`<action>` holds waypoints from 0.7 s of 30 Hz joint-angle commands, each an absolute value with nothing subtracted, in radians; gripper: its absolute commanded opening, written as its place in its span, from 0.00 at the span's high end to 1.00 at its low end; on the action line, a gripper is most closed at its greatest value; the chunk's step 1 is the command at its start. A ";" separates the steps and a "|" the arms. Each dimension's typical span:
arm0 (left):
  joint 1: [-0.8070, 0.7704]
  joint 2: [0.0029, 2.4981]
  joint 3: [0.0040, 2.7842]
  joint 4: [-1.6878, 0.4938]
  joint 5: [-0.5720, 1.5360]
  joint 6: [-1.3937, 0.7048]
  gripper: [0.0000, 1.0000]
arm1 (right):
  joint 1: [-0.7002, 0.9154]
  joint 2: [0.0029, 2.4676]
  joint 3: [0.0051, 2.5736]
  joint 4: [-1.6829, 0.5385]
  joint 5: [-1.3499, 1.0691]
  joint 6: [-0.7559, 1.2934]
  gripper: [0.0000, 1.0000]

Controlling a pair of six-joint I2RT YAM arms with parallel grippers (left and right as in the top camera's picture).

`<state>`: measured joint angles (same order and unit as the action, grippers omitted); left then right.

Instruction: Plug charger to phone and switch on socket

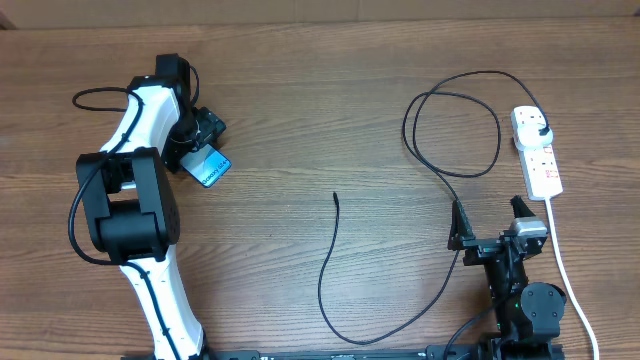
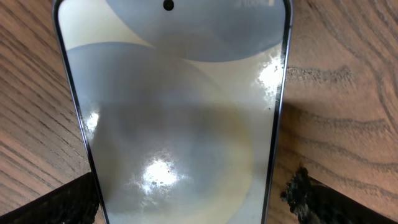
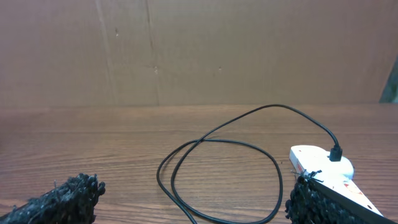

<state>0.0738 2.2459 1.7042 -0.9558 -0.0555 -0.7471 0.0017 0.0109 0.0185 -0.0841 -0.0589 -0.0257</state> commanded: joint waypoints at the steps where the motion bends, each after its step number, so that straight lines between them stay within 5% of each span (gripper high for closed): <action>1: 0.064 2.319 1.662 -0.961 -0.025 -0.691 0.00 | 0.006 0.002 0.008 -0.082 -0.046 -0.023 0.00; 21: 0.051 2.319 1.662 -0.986 -0.025 -0.835 0.00 | 0.006 0.002 0.008 -0.082 -0.046 -0.023 0.00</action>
